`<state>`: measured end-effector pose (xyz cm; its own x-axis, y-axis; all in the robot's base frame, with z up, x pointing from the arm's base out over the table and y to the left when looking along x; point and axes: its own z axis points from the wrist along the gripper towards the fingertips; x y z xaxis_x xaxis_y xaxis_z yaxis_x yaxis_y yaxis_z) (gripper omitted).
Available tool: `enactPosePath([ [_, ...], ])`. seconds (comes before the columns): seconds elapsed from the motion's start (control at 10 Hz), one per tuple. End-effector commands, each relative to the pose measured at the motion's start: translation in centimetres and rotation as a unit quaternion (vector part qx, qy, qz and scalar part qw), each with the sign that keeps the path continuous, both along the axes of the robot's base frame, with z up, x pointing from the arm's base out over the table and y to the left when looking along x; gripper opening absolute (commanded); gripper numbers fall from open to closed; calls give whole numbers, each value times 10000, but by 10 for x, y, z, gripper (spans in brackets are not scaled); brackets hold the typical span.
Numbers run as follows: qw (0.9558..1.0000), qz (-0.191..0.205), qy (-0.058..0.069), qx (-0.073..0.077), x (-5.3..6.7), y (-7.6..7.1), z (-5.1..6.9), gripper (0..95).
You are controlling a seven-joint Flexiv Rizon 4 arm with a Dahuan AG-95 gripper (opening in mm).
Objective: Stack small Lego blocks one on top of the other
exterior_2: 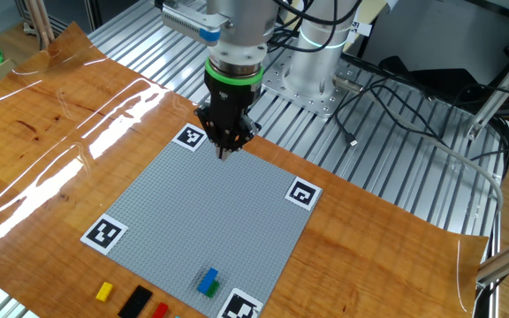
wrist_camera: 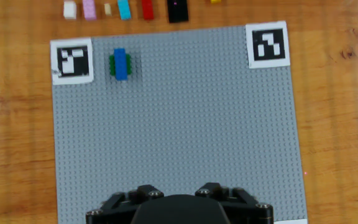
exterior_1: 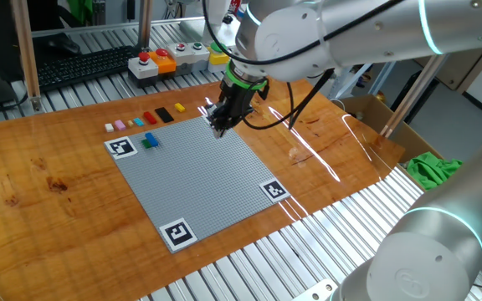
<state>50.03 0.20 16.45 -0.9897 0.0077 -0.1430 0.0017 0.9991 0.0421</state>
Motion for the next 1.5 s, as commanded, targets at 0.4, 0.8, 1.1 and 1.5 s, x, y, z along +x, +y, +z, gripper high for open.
enactPosePath([
  [0.4,9999,45,48,79,0,0,0,0],
  [0.8,9995,-310,83,12,0,1,0,0],
  [1.1,9997,-208,142,-2,0,1,0,0],
  [1.5,9998,-161,149,16,7,4,-9,0],
])
